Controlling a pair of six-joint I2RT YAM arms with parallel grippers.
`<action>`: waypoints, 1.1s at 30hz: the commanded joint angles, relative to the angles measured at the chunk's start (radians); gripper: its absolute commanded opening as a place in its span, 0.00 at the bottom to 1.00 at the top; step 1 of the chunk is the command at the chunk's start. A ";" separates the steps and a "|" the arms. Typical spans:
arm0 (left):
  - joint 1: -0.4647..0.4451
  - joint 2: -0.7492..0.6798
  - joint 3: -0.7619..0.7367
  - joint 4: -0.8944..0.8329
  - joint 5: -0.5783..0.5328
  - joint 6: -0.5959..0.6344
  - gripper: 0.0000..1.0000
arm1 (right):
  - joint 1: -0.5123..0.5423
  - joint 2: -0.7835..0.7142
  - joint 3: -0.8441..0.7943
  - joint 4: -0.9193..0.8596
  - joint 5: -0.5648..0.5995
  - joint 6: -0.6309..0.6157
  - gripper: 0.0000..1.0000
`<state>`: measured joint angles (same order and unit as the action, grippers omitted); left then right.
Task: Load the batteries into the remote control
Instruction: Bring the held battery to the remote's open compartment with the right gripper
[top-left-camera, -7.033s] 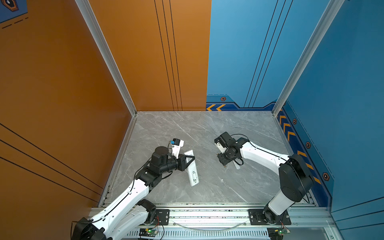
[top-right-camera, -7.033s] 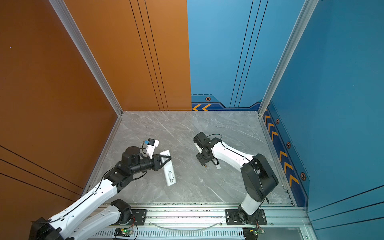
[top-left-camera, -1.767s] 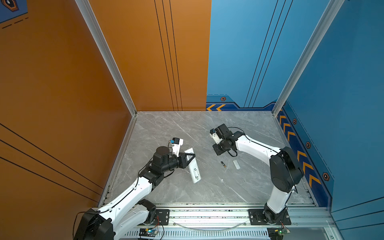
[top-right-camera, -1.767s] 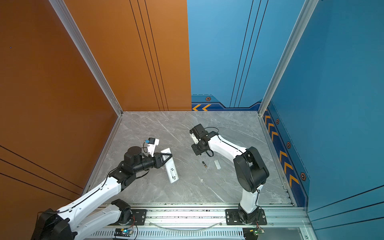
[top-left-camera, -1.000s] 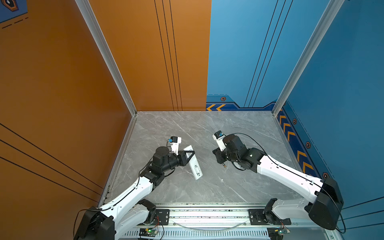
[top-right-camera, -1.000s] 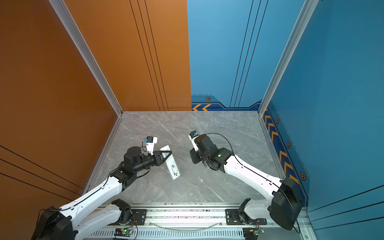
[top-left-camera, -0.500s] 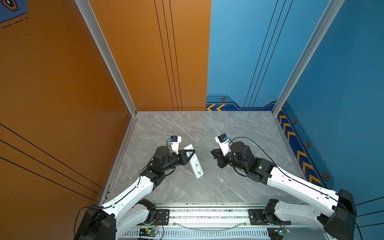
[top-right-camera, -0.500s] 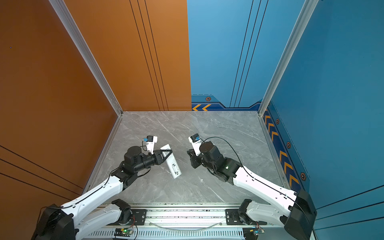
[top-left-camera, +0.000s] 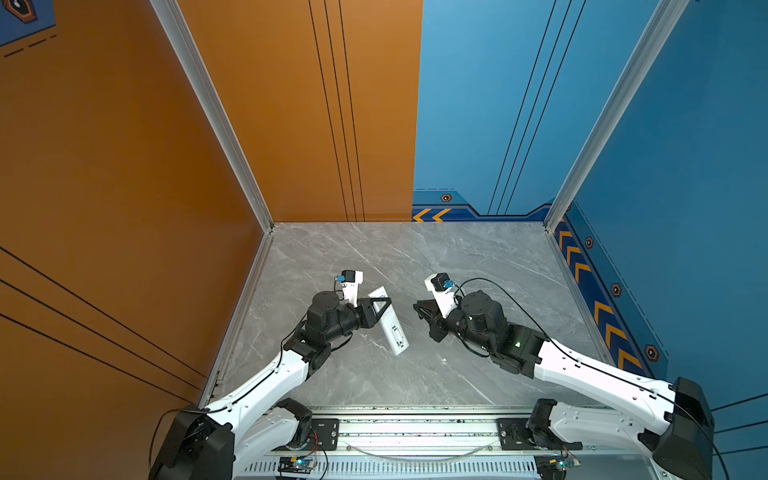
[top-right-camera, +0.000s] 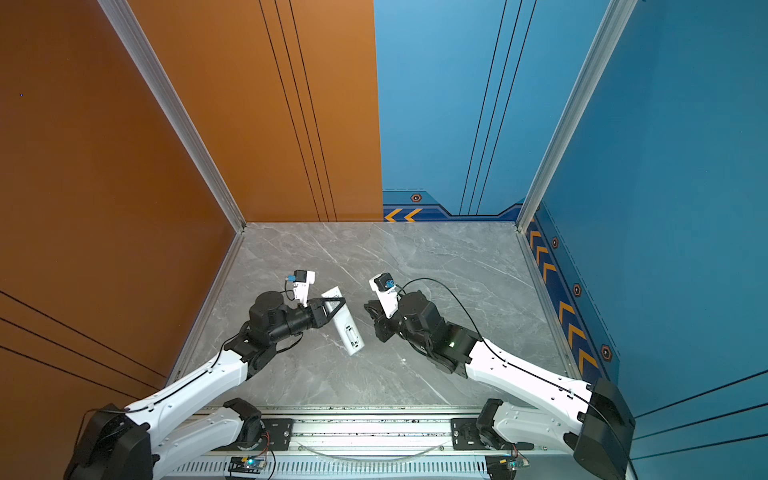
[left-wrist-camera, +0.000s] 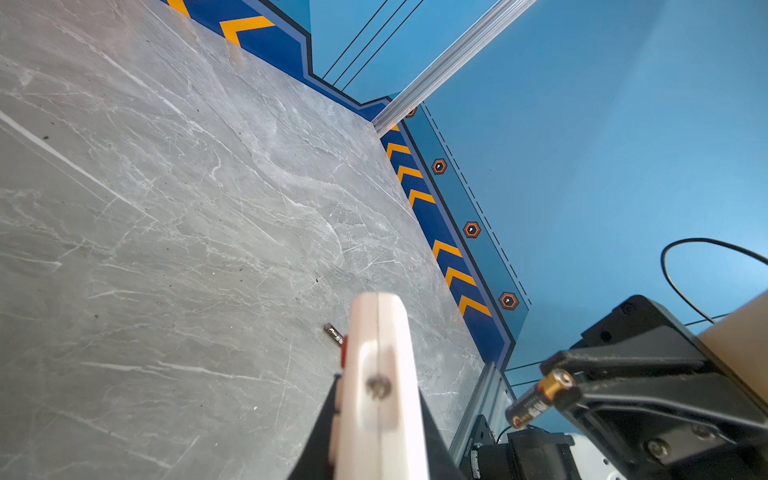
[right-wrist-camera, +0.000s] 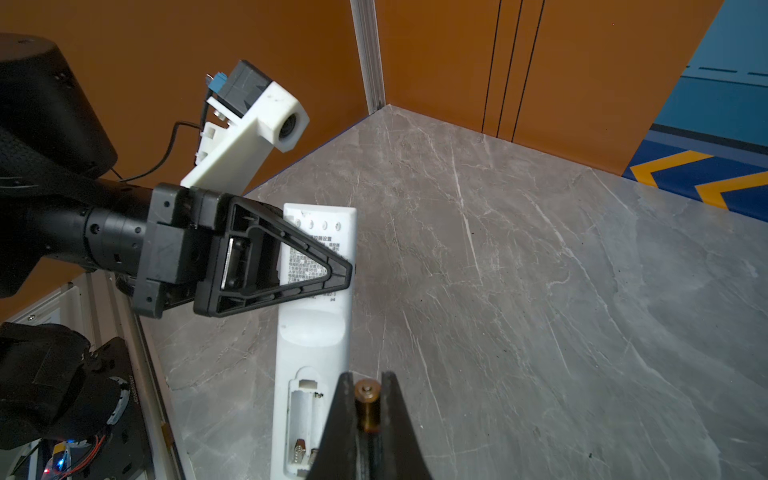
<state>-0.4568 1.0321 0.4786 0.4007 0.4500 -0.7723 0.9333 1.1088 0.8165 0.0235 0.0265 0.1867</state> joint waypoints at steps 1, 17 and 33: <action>0.010 0.005 0.035 0.035 0.024 -0.010 0.00 | 0.006 -0.034 -0.010 0.027 -0.008 -0.026 0.00; -0.006 -0.007 0.056 0.064 0.018 -0.035 0.00 | 0.045 -0.052 0.010 0.025 0.014 -0.041 0.00; -0.003 -0.025 0.046 0.124 0.021 -0.070 0.00 | 0.091 -0.037 0.024 0.066 -0.016 -0.050 0.00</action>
<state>-0.4591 1.0340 0.5068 0.4713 0.4503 -0.8288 1.0103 1.0698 0.8165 0.0399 0.0265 0.1532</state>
